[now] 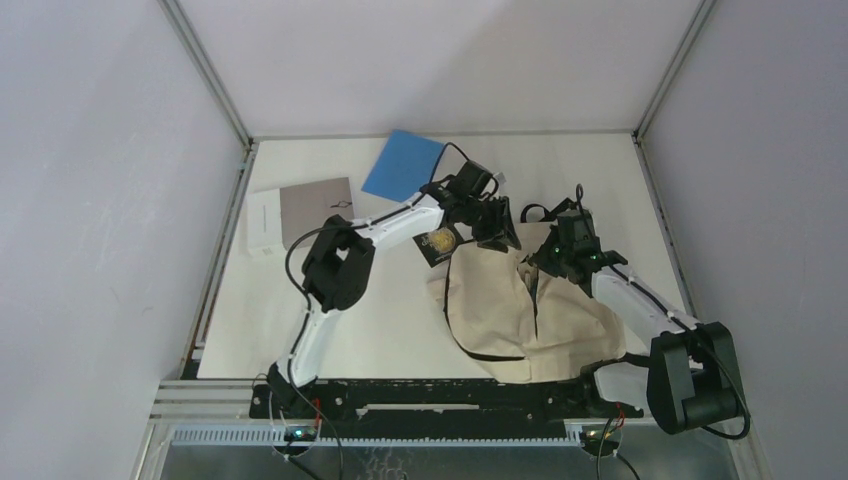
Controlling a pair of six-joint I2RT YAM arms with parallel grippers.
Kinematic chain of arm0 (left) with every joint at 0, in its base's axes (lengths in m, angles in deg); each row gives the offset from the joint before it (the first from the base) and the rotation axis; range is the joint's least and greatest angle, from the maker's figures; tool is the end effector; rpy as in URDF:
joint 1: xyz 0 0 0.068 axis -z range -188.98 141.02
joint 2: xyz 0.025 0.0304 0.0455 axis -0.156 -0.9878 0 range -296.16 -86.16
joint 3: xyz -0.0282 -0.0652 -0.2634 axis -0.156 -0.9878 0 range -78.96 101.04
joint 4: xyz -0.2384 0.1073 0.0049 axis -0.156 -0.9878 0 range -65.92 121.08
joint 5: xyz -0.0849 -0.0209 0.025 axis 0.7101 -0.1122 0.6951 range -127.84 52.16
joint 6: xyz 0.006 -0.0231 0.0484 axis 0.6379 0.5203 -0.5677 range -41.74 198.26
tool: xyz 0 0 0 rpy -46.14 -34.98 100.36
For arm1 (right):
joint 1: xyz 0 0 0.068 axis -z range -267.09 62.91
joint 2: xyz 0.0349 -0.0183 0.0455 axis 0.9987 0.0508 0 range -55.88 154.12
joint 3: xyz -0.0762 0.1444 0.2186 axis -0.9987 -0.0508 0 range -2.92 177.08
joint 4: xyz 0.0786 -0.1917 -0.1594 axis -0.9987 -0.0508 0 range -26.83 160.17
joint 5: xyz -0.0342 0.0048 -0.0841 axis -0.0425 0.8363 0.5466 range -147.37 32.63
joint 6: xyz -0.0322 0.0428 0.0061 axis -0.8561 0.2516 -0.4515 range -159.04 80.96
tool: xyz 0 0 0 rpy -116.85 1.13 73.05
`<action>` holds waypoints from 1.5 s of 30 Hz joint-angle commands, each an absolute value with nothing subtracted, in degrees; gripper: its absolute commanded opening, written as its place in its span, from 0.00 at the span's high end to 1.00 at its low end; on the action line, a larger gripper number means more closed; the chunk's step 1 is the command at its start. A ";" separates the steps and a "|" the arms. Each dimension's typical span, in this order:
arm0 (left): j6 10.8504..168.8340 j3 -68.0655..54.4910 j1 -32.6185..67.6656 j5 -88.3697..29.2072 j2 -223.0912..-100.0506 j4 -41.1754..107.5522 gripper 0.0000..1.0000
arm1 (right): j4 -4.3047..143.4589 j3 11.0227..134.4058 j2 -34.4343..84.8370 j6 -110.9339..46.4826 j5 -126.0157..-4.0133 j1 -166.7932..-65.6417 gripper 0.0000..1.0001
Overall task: Pack the student bag
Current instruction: Zip the student bag at the center of the board.
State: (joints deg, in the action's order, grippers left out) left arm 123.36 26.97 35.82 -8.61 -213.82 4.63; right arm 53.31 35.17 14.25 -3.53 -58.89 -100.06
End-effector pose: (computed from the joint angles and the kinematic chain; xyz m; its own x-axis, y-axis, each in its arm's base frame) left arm 0.3434 -0.3655 0.2092 -0.9725 0.0944 -0.2129 0.2225 0.6471 -0.7292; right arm 0.2355 0.0552 0.2002 -0.7380 0.4260 -0.5234 0.2301 0.8880 0.3982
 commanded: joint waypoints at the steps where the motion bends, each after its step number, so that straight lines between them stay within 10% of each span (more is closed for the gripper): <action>1: 128.60 31.06 36.17 -7.96 -216.73 8.17 0.56 | 55.63 34.48 12.59 -3.10 -58.78 -100.63 1.00; 25: 132.05 38.21 37.78 -6.54 -224.54 7.44 0.71 | 54.05 34.44 11.17 -3.83 -59.02 -100.36 1.00; 31: 134.51 37.58 37.78 -6.33 -224.48 10.69 1.00 | 52.67 34.44 10.97 -4.43 -59.15 -100.43 1.00; 45: 139.17 32.63 36.67 -10.74 -220.53 17.20 1.00 | 43.87 30.76 1.46 -3.63 -58.10 -104.76 1.00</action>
